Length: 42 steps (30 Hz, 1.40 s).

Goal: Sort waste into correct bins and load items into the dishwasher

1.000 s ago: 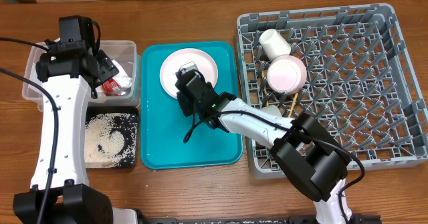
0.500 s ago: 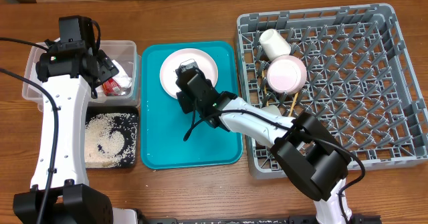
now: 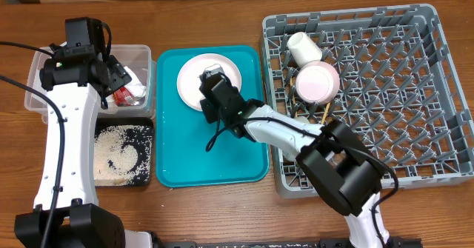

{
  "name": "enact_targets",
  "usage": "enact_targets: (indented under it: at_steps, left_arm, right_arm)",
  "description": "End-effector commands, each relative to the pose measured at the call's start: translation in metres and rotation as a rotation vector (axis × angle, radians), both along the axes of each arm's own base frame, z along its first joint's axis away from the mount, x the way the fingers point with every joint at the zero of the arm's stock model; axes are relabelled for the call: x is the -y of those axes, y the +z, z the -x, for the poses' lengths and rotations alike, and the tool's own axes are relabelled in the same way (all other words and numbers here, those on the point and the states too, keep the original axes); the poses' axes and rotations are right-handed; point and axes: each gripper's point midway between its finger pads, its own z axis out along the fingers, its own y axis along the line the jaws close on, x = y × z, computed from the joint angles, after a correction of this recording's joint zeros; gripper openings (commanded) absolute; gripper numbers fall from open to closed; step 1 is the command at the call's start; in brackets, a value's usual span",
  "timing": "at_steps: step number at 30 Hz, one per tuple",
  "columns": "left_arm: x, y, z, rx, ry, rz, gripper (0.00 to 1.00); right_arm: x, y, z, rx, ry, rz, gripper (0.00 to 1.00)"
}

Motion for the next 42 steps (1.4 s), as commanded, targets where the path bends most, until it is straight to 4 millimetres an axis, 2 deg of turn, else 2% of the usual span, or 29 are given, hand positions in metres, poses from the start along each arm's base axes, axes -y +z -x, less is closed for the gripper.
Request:
enact_targets:
  at_steps: [1,7,12,18,26,33,38,42]
  left_arm:
    - [-0.001,0.013,-0.003,0.045,0.013,0.005,1.00]
    - [-0.001,0.013,-0.003,0.045,0.013,0.005,1.00]
    - [-0.001,0.013,-0.003,0.045,0.013,0.004,1.00]
    - [-0.001,0.013,-0.002,0.046,0.013,0.004,1.00]
    - [-0.001,0.013,-0.002,0.045,0.013,0.005,1.00]
    - [-0.001,0.013,-0.002,0.045,0.013,0.005,1.00]
    - [-0.001,0.013,-0.002,0.046,0.013,0.004,1.00]
    - [-0.001,0.013,-0.003,0.045,0.013,0.004,1.00]
  right_arm:
    - [0.002,-0.005,-0.006,-0.001,-0.015,0.005,0.04]
    - [0.003,-0.008,-0.003,-0.014,-0.010,0.013,0.04]
    - [-0.012,-0.012,0.014,-0.097,0.075,-0.045,0.05]
    - [-0.026,-0.004,0.033,-0.174,0.161,-0.116,0.05]
    - [-0.017,0.012,0.045,-0.252,0.090,-0.140,0.04]
    - [-0.008,0.002,0.080,-0.419,0.125,-0.114,0.04]
    - [-0.012,0.001,0.111,-0.567,0.193,-0.150,0.04]
    - [-0.016,0.004,0.124,-0.629,0.231,-0.184,0.04]
